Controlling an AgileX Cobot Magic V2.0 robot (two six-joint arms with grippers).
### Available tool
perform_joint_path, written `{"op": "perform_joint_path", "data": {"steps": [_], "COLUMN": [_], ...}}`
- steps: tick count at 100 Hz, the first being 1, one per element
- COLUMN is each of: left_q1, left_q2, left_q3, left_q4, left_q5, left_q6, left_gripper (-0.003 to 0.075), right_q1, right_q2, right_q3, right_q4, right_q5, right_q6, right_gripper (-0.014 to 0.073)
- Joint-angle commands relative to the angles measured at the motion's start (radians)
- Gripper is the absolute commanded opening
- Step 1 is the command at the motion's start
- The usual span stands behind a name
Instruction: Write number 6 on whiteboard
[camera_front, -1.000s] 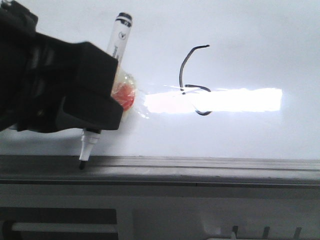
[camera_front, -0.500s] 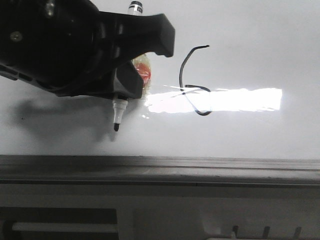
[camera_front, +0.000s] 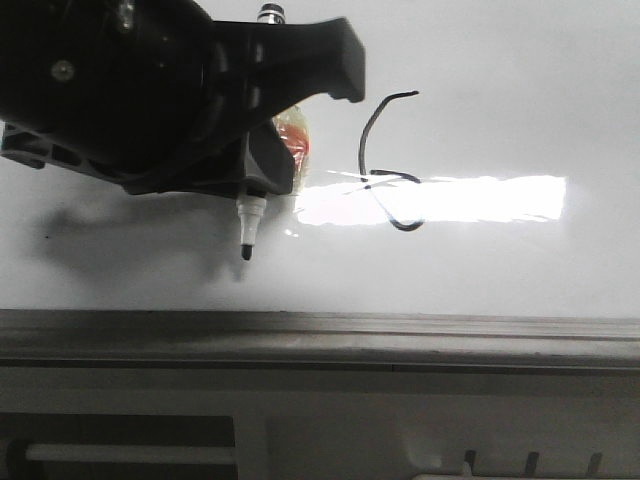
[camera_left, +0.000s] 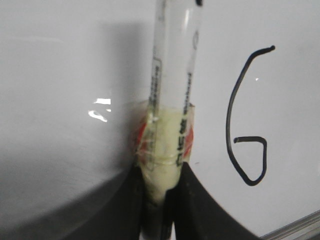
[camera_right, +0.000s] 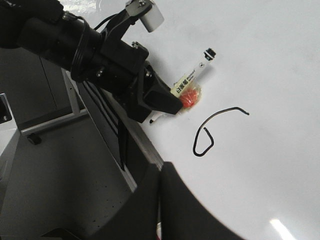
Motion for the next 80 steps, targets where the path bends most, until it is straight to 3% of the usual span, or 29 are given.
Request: {"op": "perform_joint_path", "data": {"steps": [1,10,32,54,72,80], "left_q1": [0.012,0.012,0.012,0.012,0.012,0.012], "left_q2": [0.008,0.008,0.008,0.008,0.005,-0.009], "left_q3": [-0.016,-0.016,-0.016,-0.016,-0.019,-0.019], "left_q4": [0.007,0.007,0.007,0.007,0.007,-0.031], "left_q5": [-0.087,-0.086,-0.086,-0.087,-0.083,-0.078], "left_q6": [-0.010,-0.010,-0.010,-0.010,-0.010,-0.010], "left_gripper": [-0.0014,0.0043,0.0332,0.0405,0.0599,0.0645], "right_q1": [-0.001,-0.001,-0.001,-0.001,-0.001,-0.001], "right_q2": [0.004,0.004,0.004,0.004,0.004,0.004], "right_q3": [-0.025,-0.025,-0.025,-0.025,-0.025,-0.025], "right_q4": [-0.035,-0.035,-0.034,-0.024,-0.023,-0.023], "right_q5": [-0.056,-0.056,-0.056,-0.056,-0.056,-0.052], "right_q6": [0.000,0.000,0.000,0.001,0.001,0.001], "right_gripper": [-0.0064,-0.0064,-0.0064,-0.0064,-0.0064,-0.0064]}}
